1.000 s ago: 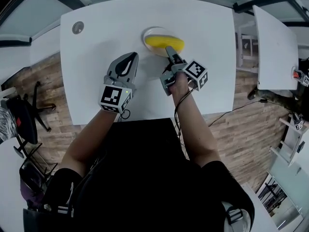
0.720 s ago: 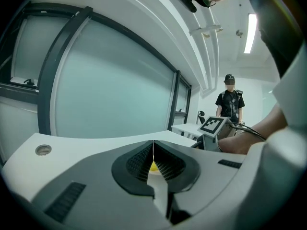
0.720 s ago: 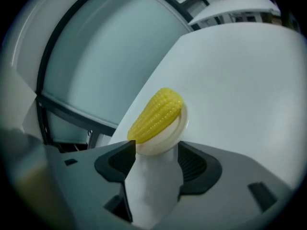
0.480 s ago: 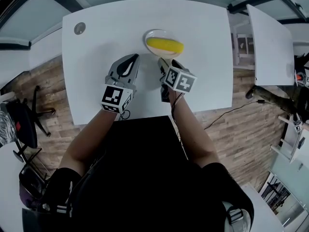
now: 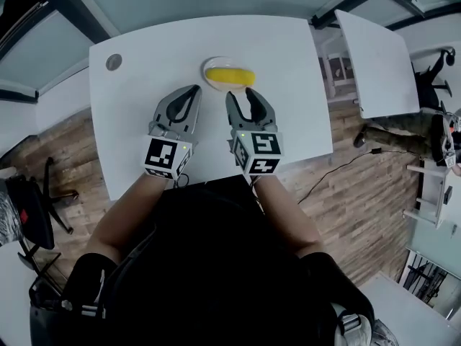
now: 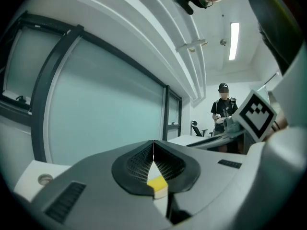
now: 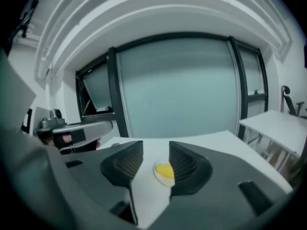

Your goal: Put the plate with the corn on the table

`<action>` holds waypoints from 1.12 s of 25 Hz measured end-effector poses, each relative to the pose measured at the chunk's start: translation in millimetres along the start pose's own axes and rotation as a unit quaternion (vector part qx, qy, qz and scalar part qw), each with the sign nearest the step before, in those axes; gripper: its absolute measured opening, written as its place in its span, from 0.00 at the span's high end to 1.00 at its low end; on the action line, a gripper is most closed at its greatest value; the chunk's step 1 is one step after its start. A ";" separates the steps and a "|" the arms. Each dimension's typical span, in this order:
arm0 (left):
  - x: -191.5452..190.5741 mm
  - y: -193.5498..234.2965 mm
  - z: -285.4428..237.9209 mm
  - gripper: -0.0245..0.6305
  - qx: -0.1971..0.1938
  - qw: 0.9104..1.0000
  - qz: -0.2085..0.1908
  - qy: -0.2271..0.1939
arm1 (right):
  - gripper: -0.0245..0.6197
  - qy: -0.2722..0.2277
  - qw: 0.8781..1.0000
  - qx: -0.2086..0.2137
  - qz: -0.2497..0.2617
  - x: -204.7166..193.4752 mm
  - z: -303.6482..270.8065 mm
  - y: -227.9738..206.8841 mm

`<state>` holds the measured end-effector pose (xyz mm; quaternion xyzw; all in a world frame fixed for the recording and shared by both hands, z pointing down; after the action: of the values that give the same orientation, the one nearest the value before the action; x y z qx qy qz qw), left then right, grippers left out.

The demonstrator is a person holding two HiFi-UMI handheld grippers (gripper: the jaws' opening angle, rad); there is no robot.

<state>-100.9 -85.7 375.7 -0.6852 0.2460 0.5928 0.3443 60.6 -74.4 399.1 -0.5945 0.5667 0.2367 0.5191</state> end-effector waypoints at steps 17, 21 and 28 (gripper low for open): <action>89.2 -140.5 97.6 0.95 0.006 0.996 -0.070 -0.049 | 0.96 -0.167 0.970 0.122 0.130 11.9 187.3 54.8; 93.6 -167.4 118.9 0.95 0.026 0.995 -0.092 -0.034 | 0.96 -0.173 0.968 0.136 0.122 2.3 219.4 47.8; 100.8 -194.3 135.5 0.95 0.053 0.991 -0.113 -0.045 | 0.96 -0.187 0.964 0.146 0.118 -7.7 250.2 42.3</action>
<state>-25.5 149.6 303.6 -0.6621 0.1825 0.5663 0.4557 96.6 158.0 303.7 -0.3862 0.5541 0.3181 0.6653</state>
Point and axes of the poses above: the fingertips, and each gripper's own axes: z backward along the fingers, y to its left, x out of its top, the point moved 7 cm from there along z, backward along the fingers, and after that the axes turned 14 degrees about -z, right-handed, at the moved point
